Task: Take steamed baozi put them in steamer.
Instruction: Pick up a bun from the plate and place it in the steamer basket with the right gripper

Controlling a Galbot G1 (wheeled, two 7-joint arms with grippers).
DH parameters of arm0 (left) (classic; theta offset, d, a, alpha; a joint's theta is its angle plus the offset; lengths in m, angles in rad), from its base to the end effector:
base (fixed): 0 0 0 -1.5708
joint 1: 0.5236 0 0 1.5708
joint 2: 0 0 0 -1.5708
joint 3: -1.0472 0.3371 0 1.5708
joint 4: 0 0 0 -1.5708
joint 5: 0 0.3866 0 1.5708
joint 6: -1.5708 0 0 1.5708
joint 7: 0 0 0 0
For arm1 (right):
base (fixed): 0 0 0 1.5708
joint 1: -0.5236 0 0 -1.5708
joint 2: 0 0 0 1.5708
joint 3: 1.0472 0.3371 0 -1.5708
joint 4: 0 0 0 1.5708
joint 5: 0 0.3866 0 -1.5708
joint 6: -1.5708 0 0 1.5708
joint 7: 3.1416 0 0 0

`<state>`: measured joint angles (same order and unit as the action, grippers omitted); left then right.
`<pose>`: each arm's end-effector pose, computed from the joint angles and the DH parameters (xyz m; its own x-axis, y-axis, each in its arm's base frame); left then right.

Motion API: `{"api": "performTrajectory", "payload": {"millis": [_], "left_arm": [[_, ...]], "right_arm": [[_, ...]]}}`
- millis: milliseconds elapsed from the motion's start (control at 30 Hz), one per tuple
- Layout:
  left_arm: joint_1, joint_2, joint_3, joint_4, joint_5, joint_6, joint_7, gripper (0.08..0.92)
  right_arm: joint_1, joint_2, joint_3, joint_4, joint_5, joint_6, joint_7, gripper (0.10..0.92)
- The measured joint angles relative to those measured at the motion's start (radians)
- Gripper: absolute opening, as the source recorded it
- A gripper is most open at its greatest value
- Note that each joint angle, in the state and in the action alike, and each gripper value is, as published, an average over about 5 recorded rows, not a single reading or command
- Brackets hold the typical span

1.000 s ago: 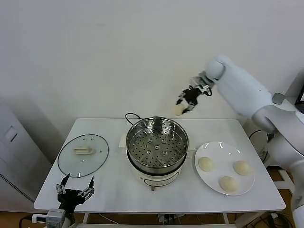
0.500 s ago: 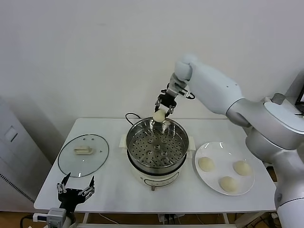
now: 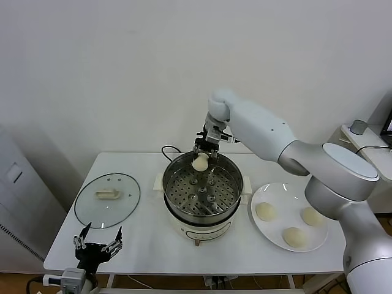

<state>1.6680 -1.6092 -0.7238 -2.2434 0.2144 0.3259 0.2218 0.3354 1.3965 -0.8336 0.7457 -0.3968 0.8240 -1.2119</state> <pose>0.1838 0.0564 -0.2525 -0.9488 -0.0533 0.3114 0.0215 0.9725 0.2320 0.6550 0.1447 -0.0681 -0.1243 -0.2241 0.9666 -0.1610 -0.9567 -0.2425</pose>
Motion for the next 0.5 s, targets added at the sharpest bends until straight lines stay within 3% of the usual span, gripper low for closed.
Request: {"api": "performTrajectory", "payload": {"millis": [500], "left_arm": [[0.002,0.000,0.000,0.002,0.001,0.000,0.000,0.823]], "right_arm": [[-0.062,0.006,0.031,0.007,-0.101,0.000,0.060,0.492]]}}
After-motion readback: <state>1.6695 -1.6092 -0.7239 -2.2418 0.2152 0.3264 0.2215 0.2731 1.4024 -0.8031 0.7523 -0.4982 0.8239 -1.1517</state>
